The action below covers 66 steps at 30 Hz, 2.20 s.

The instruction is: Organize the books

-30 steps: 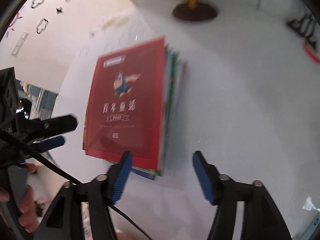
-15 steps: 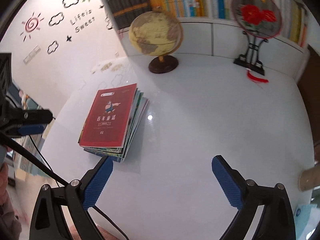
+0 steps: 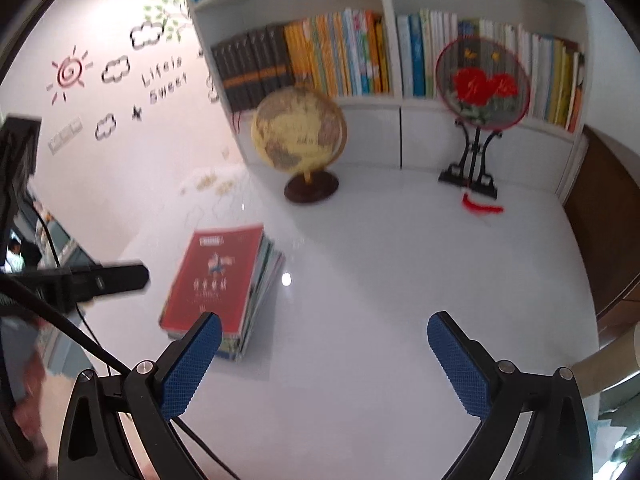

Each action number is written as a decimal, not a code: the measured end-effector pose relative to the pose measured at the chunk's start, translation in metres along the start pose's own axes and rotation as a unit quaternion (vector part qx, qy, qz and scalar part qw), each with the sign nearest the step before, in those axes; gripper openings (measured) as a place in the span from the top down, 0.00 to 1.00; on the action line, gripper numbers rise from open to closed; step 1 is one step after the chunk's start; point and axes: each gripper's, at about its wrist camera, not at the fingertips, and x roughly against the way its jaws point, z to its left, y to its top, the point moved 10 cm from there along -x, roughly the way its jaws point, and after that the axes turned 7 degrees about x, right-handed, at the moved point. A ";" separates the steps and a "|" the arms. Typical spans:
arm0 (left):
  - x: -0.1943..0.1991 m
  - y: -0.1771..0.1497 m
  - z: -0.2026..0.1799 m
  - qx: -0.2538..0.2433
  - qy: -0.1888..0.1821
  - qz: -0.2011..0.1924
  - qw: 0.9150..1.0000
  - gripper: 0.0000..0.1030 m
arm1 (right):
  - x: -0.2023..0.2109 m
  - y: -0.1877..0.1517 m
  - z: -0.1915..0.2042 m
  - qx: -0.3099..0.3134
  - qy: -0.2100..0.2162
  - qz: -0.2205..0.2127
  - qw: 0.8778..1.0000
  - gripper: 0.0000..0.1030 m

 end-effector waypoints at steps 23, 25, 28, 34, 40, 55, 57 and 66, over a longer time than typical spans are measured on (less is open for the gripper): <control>0.021 0.007 -0.038 -0.095 0.057 -0.120 0.986 0.01 | 0.034 0.021 -0.016 0.001 -0.088 -0.094 0.992 0.00; 0.024 0.003 -0.041 -0.093 0.056 -0.127 0.986 0.01 | 0.033 0.020 -0.018 -0.011 -0.077 -0.094 0.993 0.00; 0.026 -0.001 -0.043 -0.092 0.060 -0.151 0.982 0.01 | 0.031 0.017 -0.023 -0.025 -0.081 -0.087 0.993 0.00; 0.024 -0.012 -0.048 -0.061 0.044 -0.153 0.985 0.01 | 0.036 0.012 -0.031 -0.035 -0.088 -0.088 0.992 0.00; 0.027 -0.023 -0.065 -0.067 0.034 -0.156 0.985 0.01 | 0.036 0.004 -0.044 -0.056 -0.082 -0.079 0.992 0.00; 0.015 -0.036 -0.083 -0.047 0.015 -0.134 0.990 0.01 | 0.032 -0.004 -0.066 -0.068 -0.063 -0.063 0.994 0.00; 0.013 -0.036 -0.087 -0.048 0.010 -0.130 0.990 0.01 | 0.031 -0.004 -0.069 -0.069 -0.063 -0.061 0.994 0.00; 0.009 -0.037 -0.092 -0.044 0.013 -0.128 0.991 0.01 | 0.026 -0.007 -0.076 -0.073 -0.052 -0.054 0.994 0.00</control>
